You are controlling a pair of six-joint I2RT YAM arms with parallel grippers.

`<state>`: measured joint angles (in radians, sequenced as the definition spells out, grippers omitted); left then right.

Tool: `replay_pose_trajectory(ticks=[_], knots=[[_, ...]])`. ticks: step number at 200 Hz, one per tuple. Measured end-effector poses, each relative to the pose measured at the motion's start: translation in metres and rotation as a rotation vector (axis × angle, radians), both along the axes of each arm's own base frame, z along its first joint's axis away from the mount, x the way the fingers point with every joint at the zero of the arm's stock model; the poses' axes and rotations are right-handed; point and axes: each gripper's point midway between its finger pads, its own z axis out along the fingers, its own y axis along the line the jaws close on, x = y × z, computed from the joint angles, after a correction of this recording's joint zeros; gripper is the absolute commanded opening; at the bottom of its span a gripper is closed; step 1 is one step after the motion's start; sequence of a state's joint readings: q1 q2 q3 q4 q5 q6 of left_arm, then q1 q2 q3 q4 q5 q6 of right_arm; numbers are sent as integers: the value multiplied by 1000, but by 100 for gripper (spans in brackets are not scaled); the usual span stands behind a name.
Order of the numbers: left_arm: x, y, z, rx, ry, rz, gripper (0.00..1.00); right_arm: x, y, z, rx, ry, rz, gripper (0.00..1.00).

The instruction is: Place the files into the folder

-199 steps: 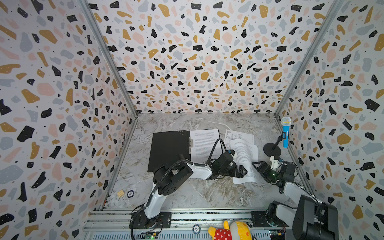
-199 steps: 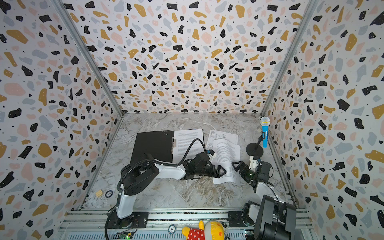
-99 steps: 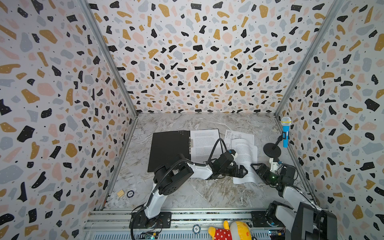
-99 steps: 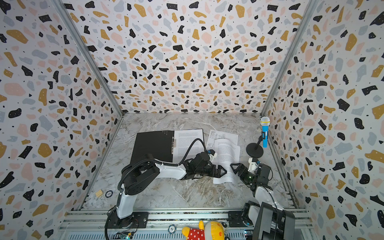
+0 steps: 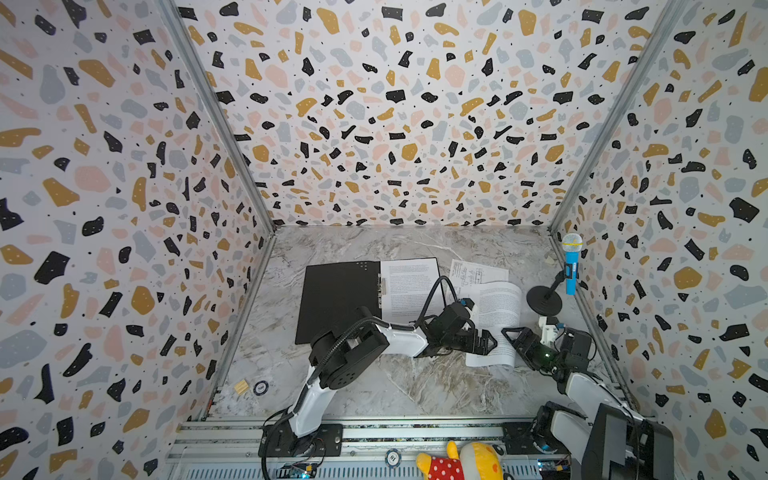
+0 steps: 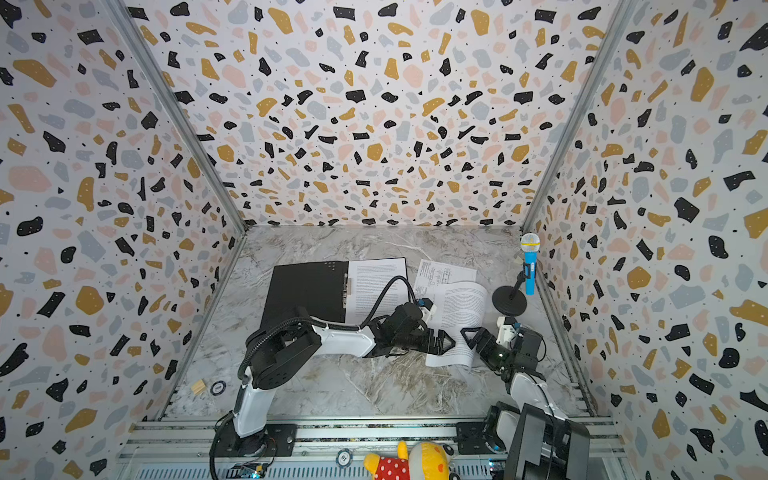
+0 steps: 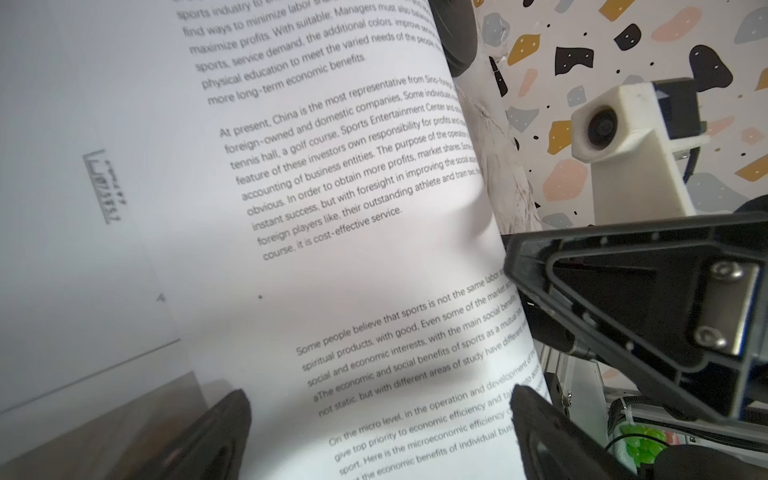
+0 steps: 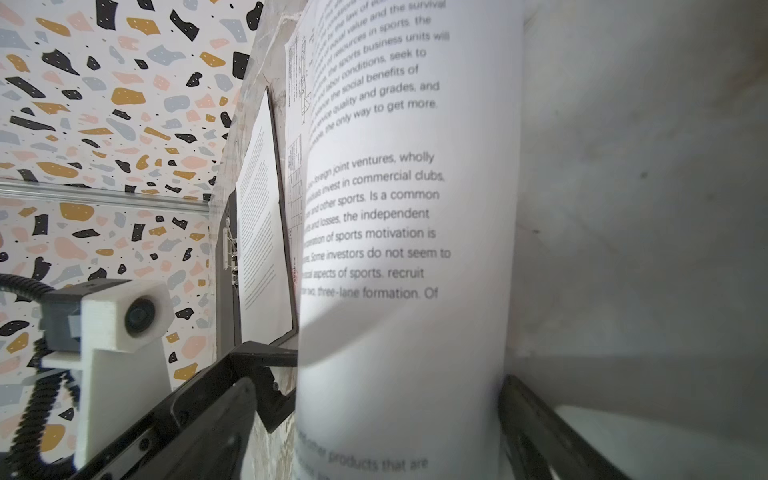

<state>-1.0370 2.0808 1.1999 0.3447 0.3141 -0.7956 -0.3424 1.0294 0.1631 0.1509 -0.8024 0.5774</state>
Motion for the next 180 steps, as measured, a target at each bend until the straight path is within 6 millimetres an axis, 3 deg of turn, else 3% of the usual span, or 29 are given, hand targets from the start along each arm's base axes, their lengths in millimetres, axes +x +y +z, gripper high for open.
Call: replay_pose_trajectory(ticks=[59, 130, 180], knots=[[1, -1, 0, 0, -1, -1, 99, -1, 0, -4, 0, 11, 7, 78], [0, -1, 0, -1, 1, -3, 99, -6, -5, -12, -20, 53, -33, 57], [-1, -1, 1, -6, 13, -9, 99, -7, -7, -14, -26, 64, -43, 55]])
